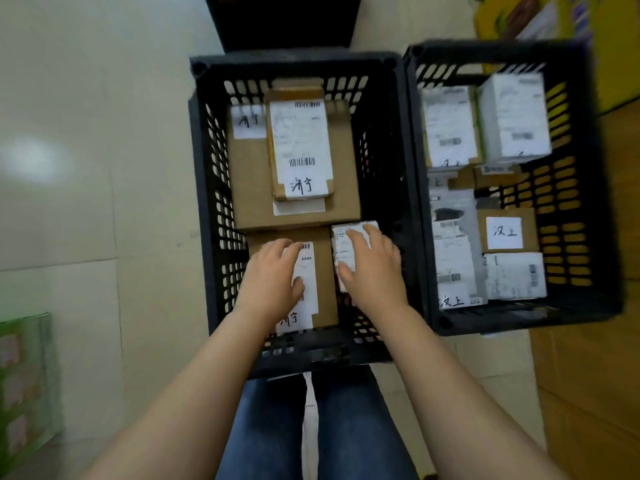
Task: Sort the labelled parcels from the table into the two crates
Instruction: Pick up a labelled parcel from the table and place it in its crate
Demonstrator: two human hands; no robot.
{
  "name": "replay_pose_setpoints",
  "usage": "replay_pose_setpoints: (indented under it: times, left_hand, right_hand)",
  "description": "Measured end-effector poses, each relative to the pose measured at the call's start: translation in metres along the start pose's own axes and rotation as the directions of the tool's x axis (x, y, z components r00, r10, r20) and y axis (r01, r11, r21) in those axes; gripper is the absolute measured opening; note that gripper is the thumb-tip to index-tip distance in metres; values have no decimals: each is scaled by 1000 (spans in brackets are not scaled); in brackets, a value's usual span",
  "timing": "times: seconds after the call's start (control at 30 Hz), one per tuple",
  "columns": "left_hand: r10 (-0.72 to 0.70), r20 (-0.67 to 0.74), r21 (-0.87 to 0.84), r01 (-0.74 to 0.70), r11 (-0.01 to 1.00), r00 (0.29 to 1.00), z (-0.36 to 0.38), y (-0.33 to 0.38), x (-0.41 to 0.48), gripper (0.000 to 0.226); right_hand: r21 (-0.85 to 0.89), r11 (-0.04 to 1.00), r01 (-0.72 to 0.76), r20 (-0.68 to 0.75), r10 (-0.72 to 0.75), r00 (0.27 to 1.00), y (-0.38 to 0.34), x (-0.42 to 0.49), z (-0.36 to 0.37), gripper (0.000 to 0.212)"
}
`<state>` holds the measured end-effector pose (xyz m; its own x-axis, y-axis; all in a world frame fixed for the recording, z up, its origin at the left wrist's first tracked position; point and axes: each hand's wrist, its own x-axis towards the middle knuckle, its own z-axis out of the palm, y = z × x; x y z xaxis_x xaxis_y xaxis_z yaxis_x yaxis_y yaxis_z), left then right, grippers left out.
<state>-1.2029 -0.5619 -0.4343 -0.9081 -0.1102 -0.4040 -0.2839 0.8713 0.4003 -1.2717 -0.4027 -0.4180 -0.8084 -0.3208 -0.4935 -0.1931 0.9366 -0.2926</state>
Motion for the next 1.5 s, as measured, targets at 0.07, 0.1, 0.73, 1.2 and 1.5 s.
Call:
replay_pose_setpoints:
  times: [0.07,0.1,0.73,1.2,1.5]
  left_hand:
    - [2,-89,-6,-3,1000,996,-33,15,-9,56]
    - [5,-132,-1,-5,1000,991,-49,22,-13,55]
    - [-251,-787,-49,347,936,564,-249,111,-214,51]
    - [-518,-849,-406,760,508,-107,-236,95,-505,51]
    - [-494,-824,-426,878,218,-277,-175,124,-711,52]
  right_hand:
    - [27,998,59,-24,-59,998,-13,-11,-34,51]
    - [33,996,85,-37,-84,996,-19,-17,-50,48]
    - [-89,596,798,-170,-798,578,-160,-153,-265,46]
    - [-97,-206,974,116,-974,-194,-335,-364,-194,44]
    - [-65,-639,767,203,-761,-617,-385,-560,-117,44]
